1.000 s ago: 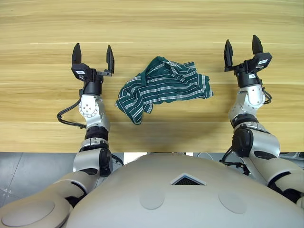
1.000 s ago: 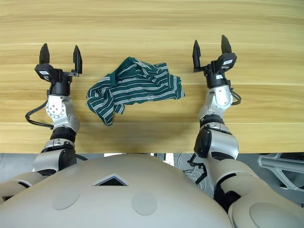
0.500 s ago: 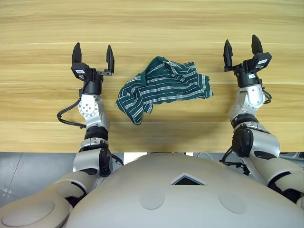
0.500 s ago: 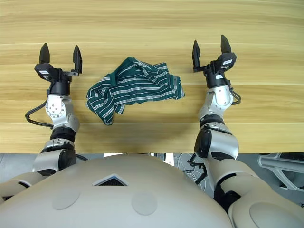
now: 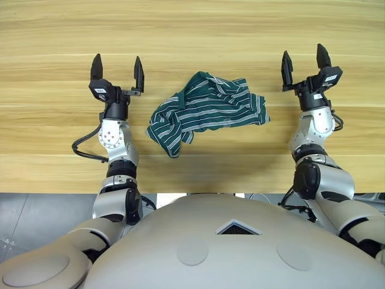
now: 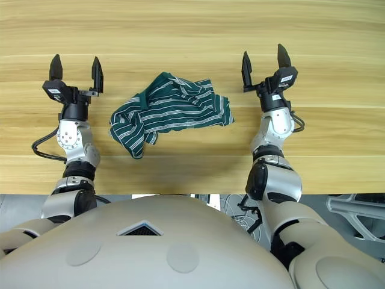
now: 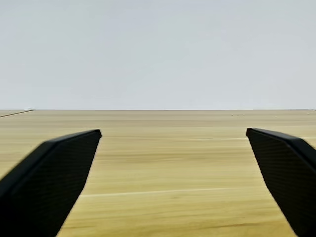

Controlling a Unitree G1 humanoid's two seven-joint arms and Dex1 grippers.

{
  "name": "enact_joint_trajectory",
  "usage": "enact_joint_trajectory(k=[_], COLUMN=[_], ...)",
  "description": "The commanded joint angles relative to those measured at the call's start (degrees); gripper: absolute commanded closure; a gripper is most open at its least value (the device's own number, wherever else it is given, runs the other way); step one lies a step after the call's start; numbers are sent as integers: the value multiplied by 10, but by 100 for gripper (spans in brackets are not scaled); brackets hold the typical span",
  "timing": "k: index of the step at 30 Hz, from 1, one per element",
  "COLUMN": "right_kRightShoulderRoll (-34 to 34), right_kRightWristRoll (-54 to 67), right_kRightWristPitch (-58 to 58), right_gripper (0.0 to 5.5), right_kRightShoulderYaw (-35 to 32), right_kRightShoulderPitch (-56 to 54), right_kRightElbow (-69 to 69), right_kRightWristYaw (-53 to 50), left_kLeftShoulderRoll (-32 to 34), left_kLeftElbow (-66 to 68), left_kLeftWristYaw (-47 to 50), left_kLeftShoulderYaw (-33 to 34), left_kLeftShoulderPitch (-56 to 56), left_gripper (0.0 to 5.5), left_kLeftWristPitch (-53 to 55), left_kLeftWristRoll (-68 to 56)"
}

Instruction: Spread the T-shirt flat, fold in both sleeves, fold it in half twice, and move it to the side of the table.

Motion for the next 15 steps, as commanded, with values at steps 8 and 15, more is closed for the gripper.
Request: enact_joint_trajectory(k=[8, 15], right_kRightShoulderRoll=[0, -3], right_kRightWristRoll=[-4, -3], right_kRightWristPitch=[4, 4], right_gripper=[70, 70], right_kRightShoulderYaw=[6, 7], right_kRightShoulderPitch=[-8, -6], right_kRightElbow=[-7, -11], right_kRightWristYaw=[11, 21], left_kLeftShoulderRoll=[4, 4], left_kLeftElbow=[-9, -13], left_kLeftWristYaw=[-8, -10], left_kLeftShoulderYaw=[0, -1], left_kLeftShoulderPitch=[4, 4], left_gripper=[11, 11], left_kLeftWristPitch=[12, 15], left_kLeftWristRoll=[-2, -2])
